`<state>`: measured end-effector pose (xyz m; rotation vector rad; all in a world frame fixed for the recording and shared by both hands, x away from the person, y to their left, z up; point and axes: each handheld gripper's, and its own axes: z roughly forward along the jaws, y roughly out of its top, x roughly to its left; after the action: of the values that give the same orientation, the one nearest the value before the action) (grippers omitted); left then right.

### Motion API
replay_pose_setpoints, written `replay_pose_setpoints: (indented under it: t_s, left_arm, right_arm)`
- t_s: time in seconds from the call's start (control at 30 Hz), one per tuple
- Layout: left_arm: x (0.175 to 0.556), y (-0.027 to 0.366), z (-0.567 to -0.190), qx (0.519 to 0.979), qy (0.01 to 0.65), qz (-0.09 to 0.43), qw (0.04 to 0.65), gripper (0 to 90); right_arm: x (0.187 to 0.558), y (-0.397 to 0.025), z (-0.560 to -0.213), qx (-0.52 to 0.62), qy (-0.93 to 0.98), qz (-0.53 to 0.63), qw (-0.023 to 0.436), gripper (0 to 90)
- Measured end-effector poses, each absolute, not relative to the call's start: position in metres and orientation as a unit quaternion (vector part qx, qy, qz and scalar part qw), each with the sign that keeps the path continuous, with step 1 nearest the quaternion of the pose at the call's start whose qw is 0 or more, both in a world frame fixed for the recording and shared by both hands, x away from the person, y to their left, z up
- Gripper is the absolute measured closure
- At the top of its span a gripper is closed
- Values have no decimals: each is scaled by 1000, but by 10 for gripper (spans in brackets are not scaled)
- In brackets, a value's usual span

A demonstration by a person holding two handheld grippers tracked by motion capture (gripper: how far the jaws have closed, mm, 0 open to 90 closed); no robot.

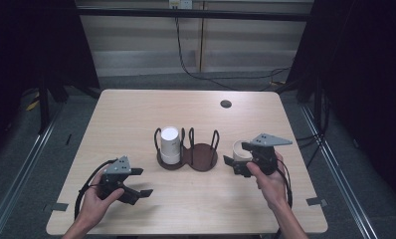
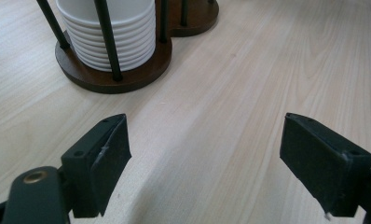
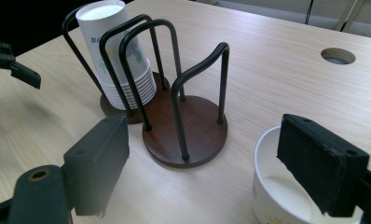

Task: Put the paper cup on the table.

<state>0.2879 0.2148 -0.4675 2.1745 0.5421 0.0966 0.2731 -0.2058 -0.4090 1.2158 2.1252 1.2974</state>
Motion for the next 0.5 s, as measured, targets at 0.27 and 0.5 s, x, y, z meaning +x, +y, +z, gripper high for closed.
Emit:
replay_pose_setpoints:
  t_s: [0.27,0.5]
  left_arm:
    - [287,213,-469,869,228,40,438,160]
    - [283,210,-468,866,228,41,444,160]
  right_arm:
    - [254,-192,-421,420,757,465,187,178]
    - [241,-183,-431,410,759,477,166,180]
